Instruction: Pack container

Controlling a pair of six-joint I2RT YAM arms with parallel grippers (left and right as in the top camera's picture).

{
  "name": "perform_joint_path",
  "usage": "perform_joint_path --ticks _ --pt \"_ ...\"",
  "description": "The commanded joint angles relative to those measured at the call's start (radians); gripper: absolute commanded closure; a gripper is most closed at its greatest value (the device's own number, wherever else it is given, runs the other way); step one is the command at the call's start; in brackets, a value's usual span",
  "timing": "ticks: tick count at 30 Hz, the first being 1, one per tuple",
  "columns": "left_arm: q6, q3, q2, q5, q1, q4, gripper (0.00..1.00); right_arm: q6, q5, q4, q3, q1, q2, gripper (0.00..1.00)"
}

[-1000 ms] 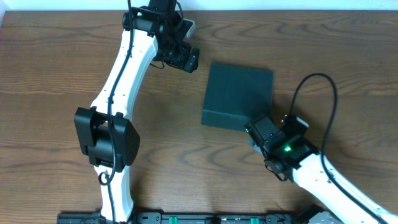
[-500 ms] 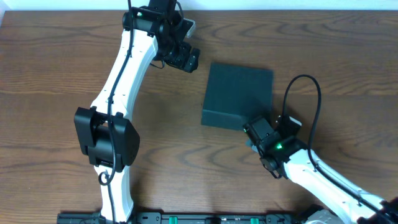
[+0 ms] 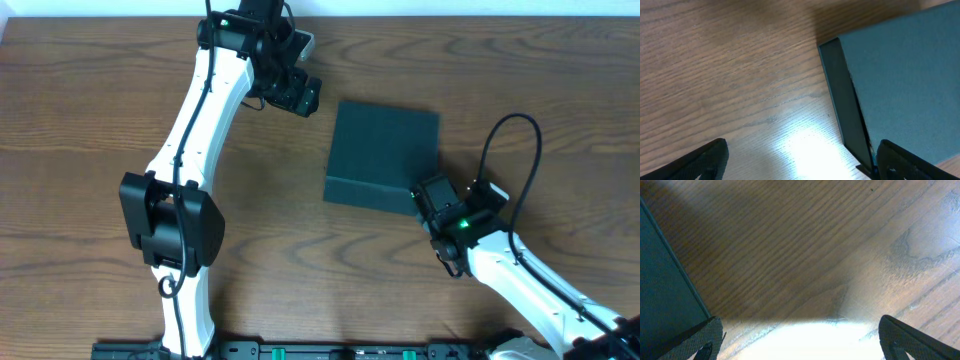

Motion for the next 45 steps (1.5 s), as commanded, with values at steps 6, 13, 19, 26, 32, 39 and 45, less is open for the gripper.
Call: perform_joint_path --ticks 6,13,19,26,32,39,45 --pt "0.011 -0.007 -0.003 0.013 0.006 -0.002 0.04 -0.036 -0.151 -0.052 -0.008 0.023 -0.025 0.01" --pt "0.011 -0.007 -0.003 0.013 0.006 0.0 0.05 -0.054 -0.203 -0.048 -0.008 0.063 -0.108 0.01" --pt "0.011 -0.007 -0.003 0.013 0.006 0.004 0.04 -0.086 -0.196 0.074 -0.009 0.063 -0.056 0.01" --pt "0.018 -0.007 -0.003 0.013 0.006 0.004 0.04 -0.098 -0.09 0.129 -0.009 0.058 0.041 0.01" --pt "0.018 -0.007 -0.003 0.013 0.006 0.004 0.04 -0.124 -0.044 0.133 -0.009 0.014 0.046 0.01" --pt "0.017 -0.007 -0.003 0.013 0.006 0.003 0.05 -0.146 -0.044 0.159 -0.009 -0.028 0.046 0.01" --pt "0.018 -0.007 -0.003 0.015 0.006 0.001 0.04 -0.172 -0.069 0.169 -0.008 -0.027 0.043 0.01"
